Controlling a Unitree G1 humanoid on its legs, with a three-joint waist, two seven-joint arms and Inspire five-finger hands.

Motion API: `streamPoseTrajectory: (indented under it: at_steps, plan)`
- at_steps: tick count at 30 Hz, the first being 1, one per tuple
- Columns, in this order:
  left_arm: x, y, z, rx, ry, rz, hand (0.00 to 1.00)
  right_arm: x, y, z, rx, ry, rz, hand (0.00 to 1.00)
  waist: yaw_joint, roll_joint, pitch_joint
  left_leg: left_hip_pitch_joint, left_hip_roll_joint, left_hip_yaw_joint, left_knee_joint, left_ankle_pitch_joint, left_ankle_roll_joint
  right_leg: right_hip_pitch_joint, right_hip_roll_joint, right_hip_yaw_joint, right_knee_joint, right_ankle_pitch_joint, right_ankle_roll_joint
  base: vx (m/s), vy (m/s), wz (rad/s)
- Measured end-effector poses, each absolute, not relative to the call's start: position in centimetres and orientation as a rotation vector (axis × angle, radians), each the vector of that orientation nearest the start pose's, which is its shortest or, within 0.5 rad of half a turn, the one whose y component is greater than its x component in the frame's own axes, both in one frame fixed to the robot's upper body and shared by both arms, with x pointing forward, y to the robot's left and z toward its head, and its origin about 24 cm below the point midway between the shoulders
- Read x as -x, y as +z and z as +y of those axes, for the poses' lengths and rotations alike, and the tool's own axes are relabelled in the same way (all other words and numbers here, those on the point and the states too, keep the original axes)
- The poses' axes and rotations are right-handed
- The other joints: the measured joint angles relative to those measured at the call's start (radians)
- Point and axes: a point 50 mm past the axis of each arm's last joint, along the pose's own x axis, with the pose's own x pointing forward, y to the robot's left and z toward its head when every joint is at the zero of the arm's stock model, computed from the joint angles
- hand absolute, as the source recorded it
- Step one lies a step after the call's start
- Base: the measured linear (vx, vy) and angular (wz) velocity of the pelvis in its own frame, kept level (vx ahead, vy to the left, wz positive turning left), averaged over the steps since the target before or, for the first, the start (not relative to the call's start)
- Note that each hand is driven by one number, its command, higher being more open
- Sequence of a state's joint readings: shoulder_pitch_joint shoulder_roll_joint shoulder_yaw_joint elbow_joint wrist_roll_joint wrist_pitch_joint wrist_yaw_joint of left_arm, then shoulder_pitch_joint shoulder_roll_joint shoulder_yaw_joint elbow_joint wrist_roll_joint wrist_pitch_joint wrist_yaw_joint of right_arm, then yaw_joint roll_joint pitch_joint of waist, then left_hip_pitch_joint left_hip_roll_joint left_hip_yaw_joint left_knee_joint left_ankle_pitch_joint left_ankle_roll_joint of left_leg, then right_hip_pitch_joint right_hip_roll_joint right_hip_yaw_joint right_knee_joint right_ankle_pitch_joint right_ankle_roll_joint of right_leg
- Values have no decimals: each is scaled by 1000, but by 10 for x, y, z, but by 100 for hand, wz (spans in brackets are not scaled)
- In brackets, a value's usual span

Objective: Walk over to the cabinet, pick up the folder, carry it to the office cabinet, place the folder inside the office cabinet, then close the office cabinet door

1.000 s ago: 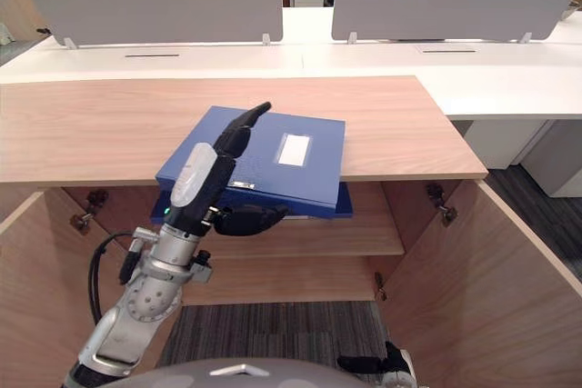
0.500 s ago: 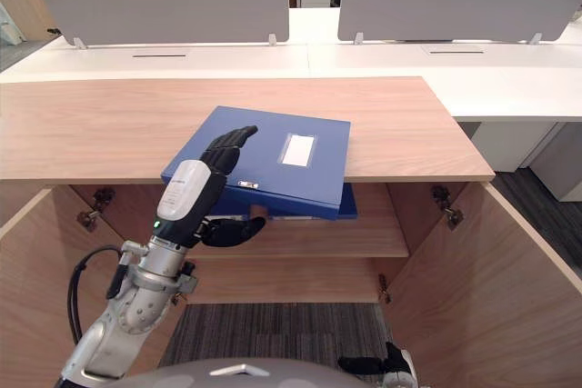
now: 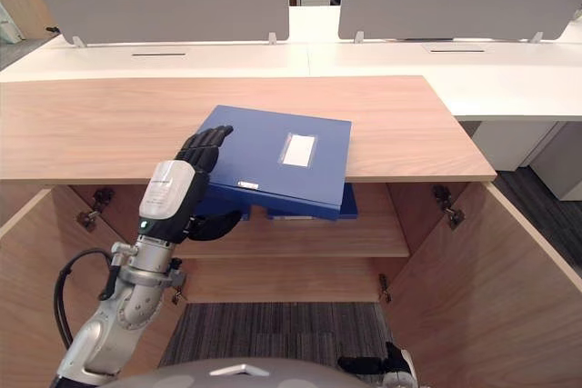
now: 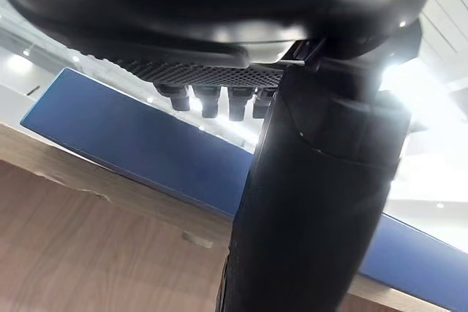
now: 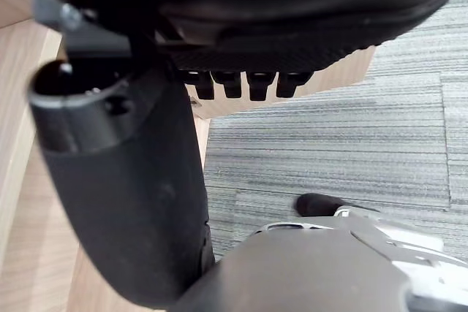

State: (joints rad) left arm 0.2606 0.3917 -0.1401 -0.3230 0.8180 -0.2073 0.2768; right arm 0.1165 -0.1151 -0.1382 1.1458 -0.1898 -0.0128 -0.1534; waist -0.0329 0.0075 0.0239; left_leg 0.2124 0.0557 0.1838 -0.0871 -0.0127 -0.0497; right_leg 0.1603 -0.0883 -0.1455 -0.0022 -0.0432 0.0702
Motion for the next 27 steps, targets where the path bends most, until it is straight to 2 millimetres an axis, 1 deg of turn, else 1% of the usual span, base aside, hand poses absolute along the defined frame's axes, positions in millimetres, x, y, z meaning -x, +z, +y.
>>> streamPoseTrajectory:
  at_steps: [6, 12, 14, 16, 21, 24, 26, 27]
  plan:
    - [-196, 80, 166, -1104, -27, -443, 0, -58, -167, -219, 268, -236, 1237, 100, -2, 2, 2, -1, 0, 0, 0, 0, 0, 0, 0, 1, -2, 1, 0, 0, 0, 0]
    - [-204, 91, 163, -1097, 9, -515, 0, -57, -167, -220, 247, -253, 1240, 100, -8, 4, 2, -1, -1, 4, 0, 0, 0, 0, 0, 7, -10, 5, 2, 0, 0, -2]
    - [-208, 99, 161, -1084, 37, -565, 0, -57, -167, -220, 246, -254, 1241, 100, -9, 5, 2, -2, -1, 6, 0, 0, 0, 1, 1, 9, -15, 7, 3, 0, 0, 0]
    - [-207, 105, 160, -1073, 53, -590, 0, -58, -167, -220, 247, -254, 1240, 100, -11, 5, 2, -2, -1, 8, 0, -1, 0, 1, 1, 10, -18, 9, 4, -11, -11, -2]
    - [-206, 104, 158, -1043, 62, -576, 0, -58, -167, -221, 248, -257, 1239, 100, -13, 10, 5, -4, -3, 9, 0, -3, 3, 2, 0, 10, -22, 11, 5, -3, -3, -1]
    - [-206, 106, 157, -976, 80, -576, 0, -58, -167, -221, 245, -258, 1238, 100, -13, 10, 5, -4, -3, 9, -1, -4, 3, 2, -1, 9, -24, 11, 5, 0, 0, 0]
    - [-205, 109, 154, -896, 97, -575, 0, -57, -167, -221, 238, -264, 1239, 100, -13, 10, 5, -6, -3, 12, 0, -5, 2, 0, -1, 15, -24, 12, 5, -13, -10, -2]
    - [-205, 112, 151, -817, 116, -576, 0, -56, -167, -220, 221, -276, 1240, 100, -12, 9, 5, -6, -3, 15, 0, -7, 2, -1, -1, 18, -24, 12, 5, -22, -14, -6]
